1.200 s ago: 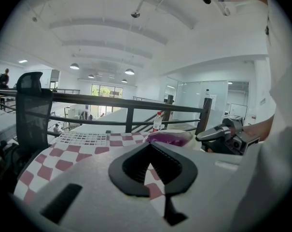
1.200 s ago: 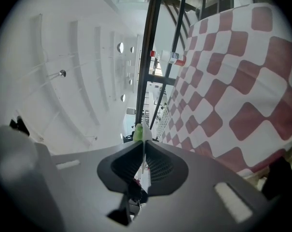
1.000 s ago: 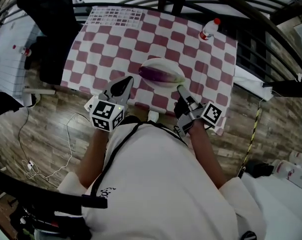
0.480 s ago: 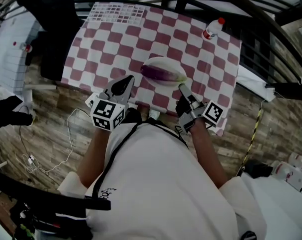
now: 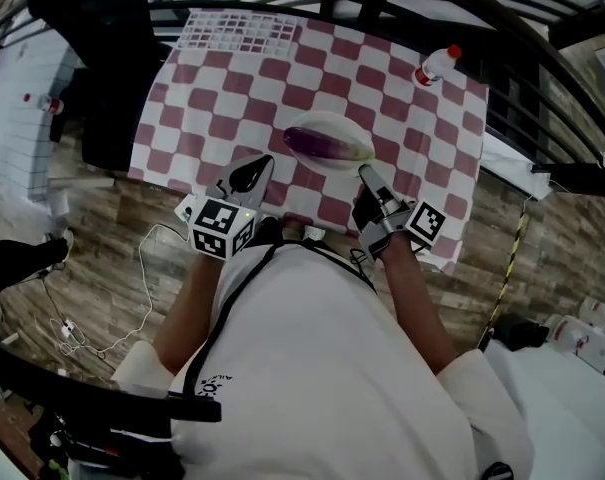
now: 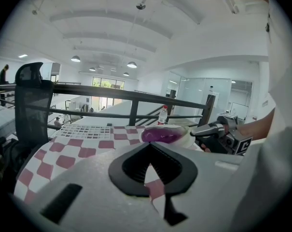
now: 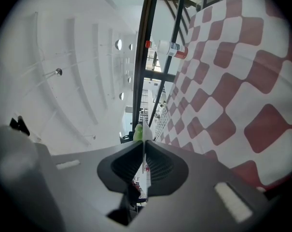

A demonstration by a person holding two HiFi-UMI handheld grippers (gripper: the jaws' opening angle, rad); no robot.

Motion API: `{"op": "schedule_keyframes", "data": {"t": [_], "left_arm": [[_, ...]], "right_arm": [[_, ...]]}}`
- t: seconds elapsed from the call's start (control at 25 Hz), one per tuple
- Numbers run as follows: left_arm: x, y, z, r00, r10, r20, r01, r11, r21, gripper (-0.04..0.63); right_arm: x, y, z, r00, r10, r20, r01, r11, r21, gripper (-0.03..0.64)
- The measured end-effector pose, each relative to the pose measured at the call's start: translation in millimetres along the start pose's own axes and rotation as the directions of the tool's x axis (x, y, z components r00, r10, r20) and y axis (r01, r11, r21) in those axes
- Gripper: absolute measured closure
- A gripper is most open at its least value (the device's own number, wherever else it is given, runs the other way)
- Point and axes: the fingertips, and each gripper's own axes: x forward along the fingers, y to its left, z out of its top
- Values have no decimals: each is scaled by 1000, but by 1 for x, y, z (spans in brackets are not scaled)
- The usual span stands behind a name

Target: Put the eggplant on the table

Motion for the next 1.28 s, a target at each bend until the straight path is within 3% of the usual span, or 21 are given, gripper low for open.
{"op": "schedule_keyframes", "data": {"t": [0.64,1.28], "left_arm": [[34,47,-25,991,-74,-113,75,997,7,594],[53,82,-34,985,-55,-166,61,998,32,594]], "right_arm": [[52,-27,2,1000,-8,28,8,1000,2,589],[90,-70,19,1000,-17,19,17,1000,-23,589]]}}
